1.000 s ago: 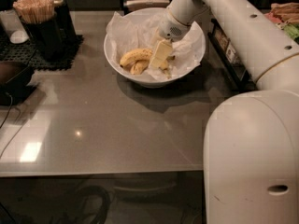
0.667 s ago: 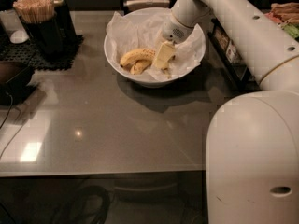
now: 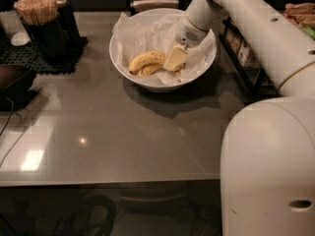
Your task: Pick banana from white bowl
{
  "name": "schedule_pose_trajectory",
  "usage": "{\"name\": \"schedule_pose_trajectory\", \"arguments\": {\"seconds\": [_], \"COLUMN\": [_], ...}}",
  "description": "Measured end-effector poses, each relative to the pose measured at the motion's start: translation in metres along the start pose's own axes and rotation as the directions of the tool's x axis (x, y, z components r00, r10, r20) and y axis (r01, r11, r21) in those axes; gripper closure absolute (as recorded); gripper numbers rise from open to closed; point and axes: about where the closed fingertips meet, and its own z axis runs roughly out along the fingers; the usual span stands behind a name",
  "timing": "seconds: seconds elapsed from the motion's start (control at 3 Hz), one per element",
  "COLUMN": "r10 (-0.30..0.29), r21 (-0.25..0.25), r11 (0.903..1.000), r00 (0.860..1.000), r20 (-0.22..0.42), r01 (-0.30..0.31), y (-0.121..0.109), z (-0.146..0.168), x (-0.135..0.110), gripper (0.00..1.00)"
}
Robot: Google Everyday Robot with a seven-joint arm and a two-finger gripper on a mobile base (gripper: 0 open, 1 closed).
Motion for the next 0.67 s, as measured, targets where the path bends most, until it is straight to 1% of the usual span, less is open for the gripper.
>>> {"name": "schedule_pose_trajectory", "arguments": {"seconds": [0.33,0.67], "r10": [0.031,0.039], "r21": [0.025,0.064], "r11": [0.9992,0.9971], "r00": [1.0,0.999], "r20": [0.001,0.016], "r01": [-0.031,-0.04], "y": [-0.002,-0.003], "z": [-0.008,-0.024], "x": [0.004,0.002], "gripper": [0.86,1.0]}}
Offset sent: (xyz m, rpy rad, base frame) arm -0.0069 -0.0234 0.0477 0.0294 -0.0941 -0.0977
